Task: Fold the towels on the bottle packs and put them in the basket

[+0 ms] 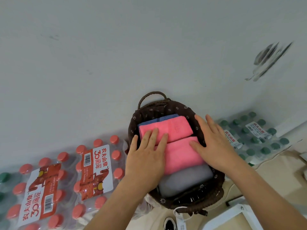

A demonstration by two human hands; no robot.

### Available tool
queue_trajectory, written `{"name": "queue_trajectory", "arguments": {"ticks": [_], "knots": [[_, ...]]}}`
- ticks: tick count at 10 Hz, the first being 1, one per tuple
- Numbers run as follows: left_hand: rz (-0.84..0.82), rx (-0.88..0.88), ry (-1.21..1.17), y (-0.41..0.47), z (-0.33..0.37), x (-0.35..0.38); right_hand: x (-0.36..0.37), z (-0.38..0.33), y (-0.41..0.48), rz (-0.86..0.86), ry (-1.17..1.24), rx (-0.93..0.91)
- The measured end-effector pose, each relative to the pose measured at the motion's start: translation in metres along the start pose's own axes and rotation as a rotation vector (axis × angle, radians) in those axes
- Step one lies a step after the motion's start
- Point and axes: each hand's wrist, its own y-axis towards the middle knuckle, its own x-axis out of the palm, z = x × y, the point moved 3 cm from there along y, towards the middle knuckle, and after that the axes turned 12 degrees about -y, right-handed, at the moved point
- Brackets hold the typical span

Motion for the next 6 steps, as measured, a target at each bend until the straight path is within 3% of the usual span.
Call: {"name": "queue_trajectory", "arguments": {"ticks": [1,2,3,4,5,6], "knots": [[0.108,0.024,-0.075,0.003,0.002,-0.009,-0.005,0.003,0.0,0.05,0.201,-0.007],[0.206,0.048,-0.146,0.005,0.01,-0.024,-0.015,0.0,0.0,0.151,0.209,-0.018],[0.161,0.042,-0.105,0.007,0.016,-0.018,-0.02,-0.004,0.002,0.201,0.16,-0.034],[0.1,0.014,-0.046,0.007,0.016,-0.006,-0.015,-0.006,0.002,0.146,0.082,-0.025],[0.181,0.024,-0.16,0.007,0.014,-0.015,-0.008,-0.005,0.001,0.099,0.073,-0.026],[0.357,0.035,-0.397,-0.004,0.006,-0.031,-0.015,-0.003,-0.003,0.182,0.155,-0.043]]}}
